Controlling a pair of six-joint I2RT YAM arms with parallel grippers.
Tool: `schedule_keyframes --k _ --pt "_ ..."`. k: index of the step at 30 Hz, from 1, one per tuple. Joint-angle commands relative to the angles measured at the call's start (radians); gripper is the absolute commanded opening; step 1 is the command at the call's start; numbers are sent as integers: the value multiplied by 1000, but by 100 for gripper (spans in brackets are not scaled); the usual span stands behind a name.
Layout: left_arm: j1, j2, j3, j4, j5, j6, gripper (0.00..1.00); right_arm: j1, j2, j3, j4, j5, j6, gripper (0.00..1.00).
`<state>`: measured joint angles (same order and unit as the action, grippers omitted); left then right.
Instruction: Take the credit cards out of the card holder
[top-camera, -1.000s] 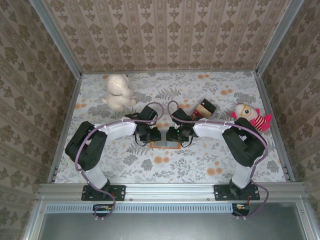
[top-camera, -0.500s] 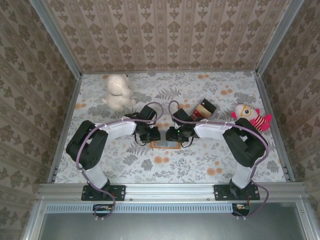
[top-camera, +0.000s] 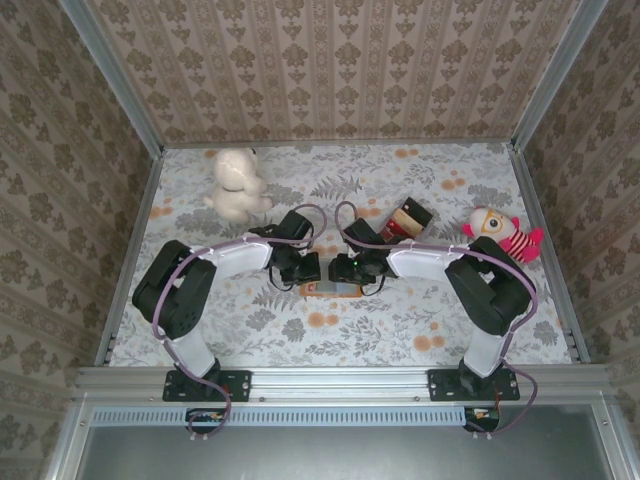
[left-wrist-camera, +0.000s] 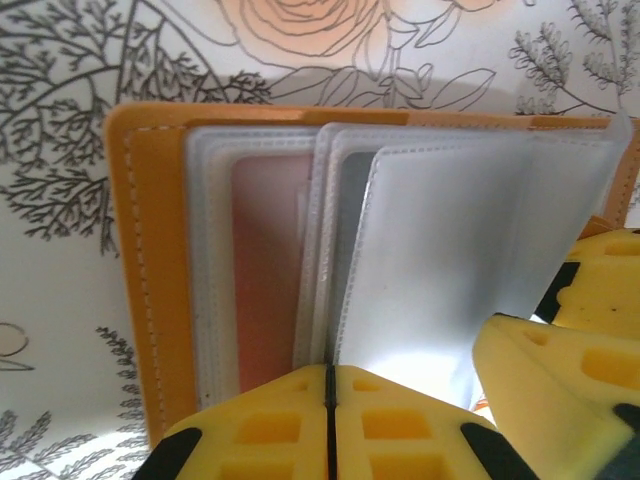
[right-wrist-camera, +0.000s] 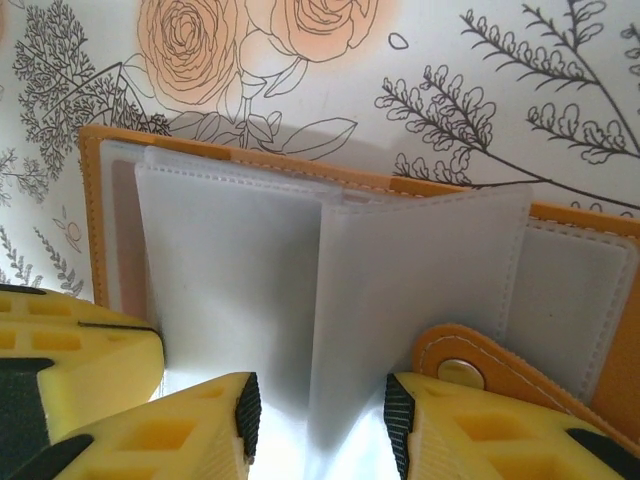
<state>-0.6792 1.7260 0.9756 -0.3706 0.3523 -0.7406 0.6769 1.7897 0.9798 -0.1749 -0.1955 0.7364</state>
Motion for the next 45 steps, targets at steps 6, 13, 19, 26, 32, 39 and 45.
schedule_keyframes --k 6,13,19,26,32,39,45 --pt "29 -95 -21 43 34 -1 14 12 129 -31 -145 149 -3 37" --pt "51 -74 -43 42 40 -12 22 15 132 -29 -150 167 -11 37" --pt "39 -43 -36 71 80 -11 25 15 136 -29 -146 156 -12 35" --pt "42 -6 -39 116 127 -23 25 15 135 -26 -146 152 -12 33" --pt "57 19 -58 142 114 -64 28 15 132 -28 -141 146 -15 33" --pt "79 32 -84 222 168 -100 38 15 129 -41 -116 113 -32 29" --pt "84 56 -69 229 188 -106 41 15 130 -45 -96 102 -64 29"
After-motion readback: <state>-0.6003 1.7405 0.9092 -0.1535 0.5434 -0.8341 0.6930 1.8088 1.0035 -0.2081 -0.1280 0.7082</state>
